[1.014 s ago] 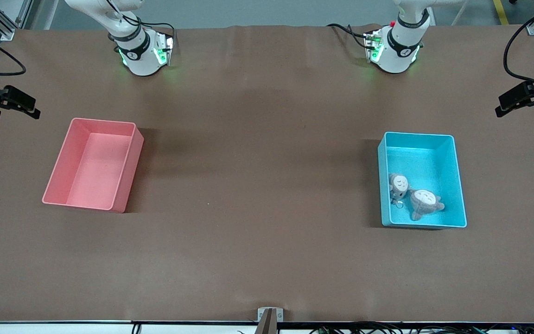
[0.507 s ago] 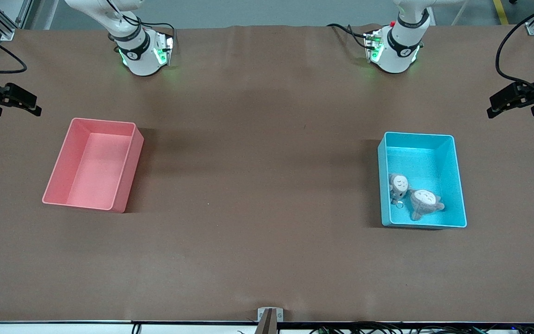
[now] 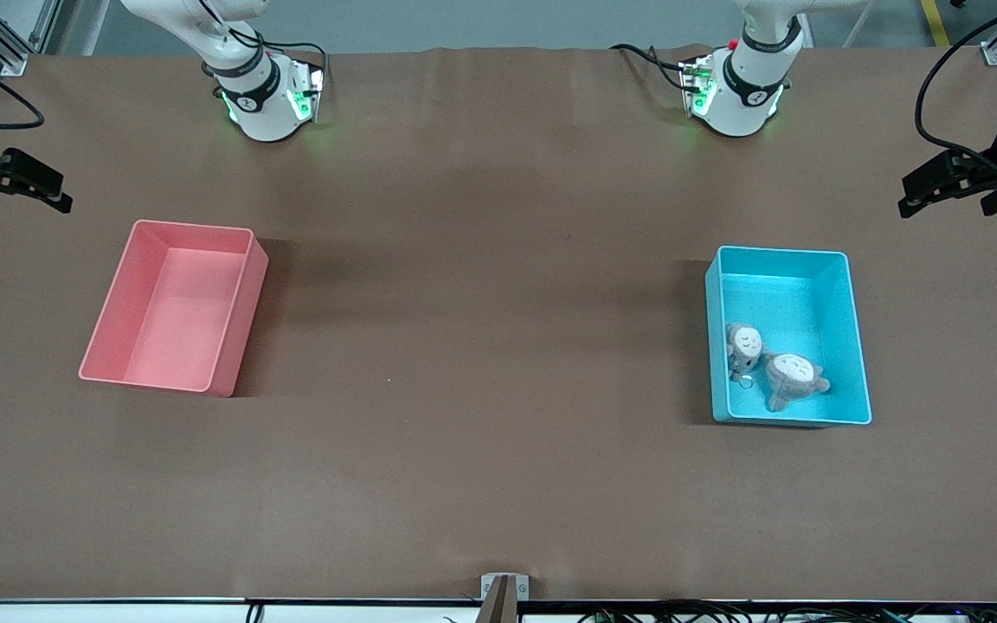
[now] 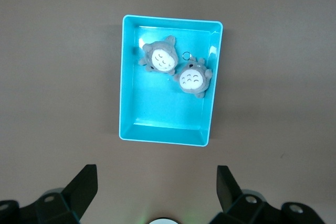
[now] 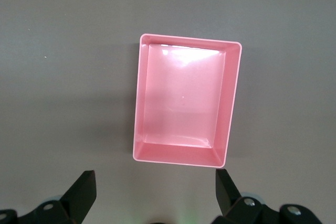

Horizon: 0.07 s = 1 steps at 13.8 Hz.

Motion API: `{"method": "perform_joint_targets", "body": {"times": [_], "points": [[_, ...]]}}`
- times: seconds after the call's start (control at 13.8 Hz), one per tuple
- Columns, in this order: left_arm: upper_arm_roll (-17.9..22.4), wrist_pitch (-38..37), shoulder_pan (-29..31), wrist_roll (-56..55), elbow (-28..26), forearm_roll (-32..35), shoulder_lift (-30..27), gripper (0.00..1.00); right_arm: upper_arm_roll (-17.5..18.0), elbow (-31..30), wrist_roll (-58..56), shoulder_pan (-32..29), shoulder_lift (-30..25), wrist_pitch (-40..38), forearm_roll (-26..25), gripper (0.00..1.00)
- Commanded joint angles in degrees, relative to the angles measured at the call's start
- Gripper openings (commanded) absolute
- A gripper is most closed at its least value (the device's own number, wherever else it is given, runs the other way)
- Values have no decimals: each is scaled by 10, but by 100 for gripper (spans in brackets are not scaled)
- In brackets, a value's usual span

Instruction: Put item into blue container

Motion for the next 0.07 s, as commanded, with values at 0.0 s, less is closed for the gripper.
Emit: {"method": "perform_joint_targets", "body": {"times": [0.0], "points": [[-1, 2, 0, 0, -7, -1, -8, 100, 0, -4, 1, 2, -12, -6, 1, 100]]}}
